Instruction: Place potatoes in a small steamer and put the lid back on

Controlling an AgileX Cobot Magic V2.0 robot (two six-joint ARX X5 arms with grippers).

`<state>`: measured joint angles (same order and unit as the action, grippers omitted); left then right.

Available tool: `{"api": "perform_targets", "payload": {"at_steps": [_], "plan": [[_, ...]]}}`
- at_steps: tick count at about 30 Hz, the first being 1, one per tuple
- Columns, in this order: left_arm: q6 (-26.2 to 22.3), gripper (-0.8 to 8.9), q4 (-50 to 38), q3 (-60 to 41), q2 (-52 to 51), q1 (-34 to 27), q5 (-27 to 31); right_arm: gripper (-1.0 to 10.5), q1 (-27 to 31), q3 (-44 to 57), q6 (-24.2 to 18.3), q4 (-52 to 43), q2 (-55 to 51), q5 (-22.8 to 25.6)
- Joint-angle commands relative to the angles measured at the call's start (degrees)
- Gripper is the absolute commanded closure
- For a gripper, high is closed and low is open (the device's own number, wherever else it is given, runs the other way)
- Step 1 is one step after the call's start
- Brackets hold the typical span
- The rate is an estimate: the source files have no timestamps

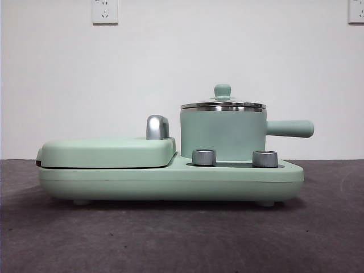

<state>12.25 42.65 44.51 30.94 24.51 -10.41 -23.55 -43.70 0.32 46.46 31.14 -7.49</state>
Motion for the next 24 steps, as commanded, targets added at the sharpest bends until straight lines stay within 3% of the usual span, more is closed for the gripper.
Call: {"api": "perform_targets", "payload": {"at_steps": [1,3,8,15,24], "plan": [[0.3,8.08,-0.5,0.3,-0.1,0.3,-0.1,9.3,-0.3,-0.3,0.7,-0.6,0.1,0.0],[-5.6,8.07,-0.8,0.1,-1.3,-0.3,0.2,9.3,-0.3,-0.3,0.7,-0.6,0.1,0.0],[-11.4,8.07,-10.7,-9.1,-9.8,-6.2,0.0,9.3,-0.3,-0.3,0.7,-0.6,0.1,0.0],[-13.1,8.07,-24.0,-28.3,-22.8,-18.2,0.1,9.3,-0.3,-0.3,0.7,-0.6,0.1,0.0],[-11.5,8.07,-35.2,-42.5,-30.8,-23.7,0.3,9.3,-0.3,-0.3,0.7,-0.6,0.1,0.0]]}}
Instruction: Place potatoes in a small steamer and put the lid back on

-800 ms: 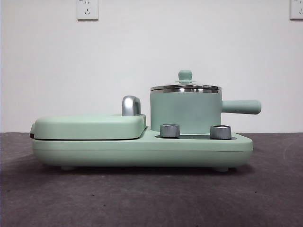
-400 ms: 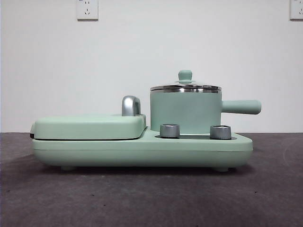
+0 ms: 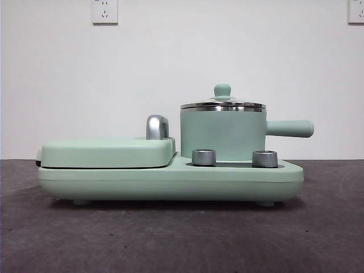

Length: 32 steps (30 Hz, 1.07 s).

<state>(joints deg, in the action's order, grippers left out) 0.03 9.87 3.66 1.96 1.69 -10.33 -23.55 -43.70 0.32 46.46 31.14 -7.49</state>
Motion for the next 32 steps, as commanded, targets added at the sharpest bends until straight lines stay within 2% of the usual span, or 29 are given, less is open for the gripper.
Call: {"api": "perform_targets", "payload": {"at_steps": [1,23,24,25,26,29,32], "plan": [[1.4,8.07,-4.0,-2.8,-1.8,-1.5,0.3,9.3,-0.3,-0.3,0.7,-0.6,0.1,0.0],[2.1,8.07,-3.7,-2.9,-1.8,-2.9,0.3,9.3,-0.3,-0.3,0.7,-0.9,0.1,0.0],[2.1,8.07,-3.7,-2.9,-1.8,-2.9,0.3,9.3,-0.2,-0.3,-0.3,-0.9,0.1,0.0],[2.1,8.07,-3.7,-2.9,-1.8,-2.9,0.3,9.3,0.1,-0.3,-3.5,-1.0,0.0,1.3],[2.1,8.07,-3.7,-2.9,-1.8,-2.9,0.3,9.3,0.4,-0.2,-4.2,-1.0,-0.4,1.7],[2.1,8.07,-3.7,-2.9,-1.8,-2.9,0.3,9.3,3.5,3.4,-4.1,-6.0,-3.4,1.6],[2.1,8.07,-3.7,-2.9,-1.8,-2.9,0.3,9.3,8.3,12.2,-3.8,-15.6,-8.9,1.5]]}}
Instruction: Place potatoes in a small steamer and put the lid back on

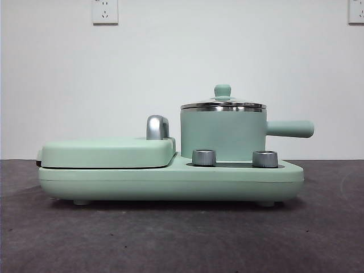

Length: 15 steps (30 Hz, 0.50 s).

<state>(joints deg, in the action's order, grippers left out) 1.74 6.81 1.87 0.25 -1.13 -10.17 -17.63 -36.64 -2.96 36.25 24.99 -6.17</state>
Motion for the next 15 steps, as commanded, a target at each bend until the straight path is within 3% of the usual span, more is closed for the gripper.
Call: {"api": "perform_targets", "payload": {"at_steps": [1,8,15], "plan": [[0.4,8.07,-0.6,-1.1,-0.1,-0.1,0.2,9.3,3.8,8.1,-0.4,-8.2,-4.7,0.2],[0.4,8.07,-0.6,-1.1,-0.1,-0.1,0.2,9.3,12.7,26.9,-0.5,-19.7,-19.6,0.6],[0.4,8.07,-0.6,-1.1,-0.1,-0.1,0.2,9.3,15.1,34.8,-0.5,-24.0,-24.8,0.6]]}}
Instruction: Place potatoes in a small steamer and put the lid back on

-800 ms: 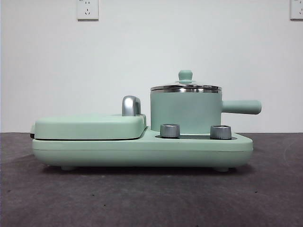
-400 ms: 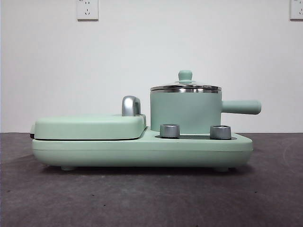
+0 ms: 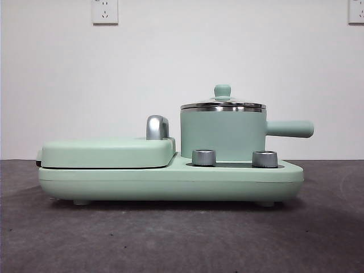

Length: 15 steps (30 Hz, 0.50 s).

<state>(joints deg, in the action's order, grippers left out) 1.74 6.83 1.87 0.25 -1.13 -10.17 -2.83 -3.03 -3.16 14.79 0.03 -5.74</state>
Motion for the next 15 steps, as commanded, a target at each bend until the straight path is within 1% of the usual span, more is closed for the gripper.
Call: {"api": "perform_targets", "payload": {"at_steps": [1,2,5,15], "plan": [[0.4,8.07,-0.7,-1.1,-0.1,-0.1,0.2,9.3,0.4,2.0,-0.2,-3.6,0.2,0.2],[0.4,8.07,-0.7,-1.1,-0.1,-0.1,0.2,9.3,0.4,2.4,0.2,-5.2,0.2,0.1],[0.4,8.07,-0.7,-1.1,-0.1,-0.1,0.2,9.3,0.4,2.4,0.1,-6.4,0.2,0.0],[0.4,8.07,-0.7,-1.1,-0.1,-0.1,0.2,9.3,0.4,2.4,0.1,-6.7,0.2,0.0]]}}
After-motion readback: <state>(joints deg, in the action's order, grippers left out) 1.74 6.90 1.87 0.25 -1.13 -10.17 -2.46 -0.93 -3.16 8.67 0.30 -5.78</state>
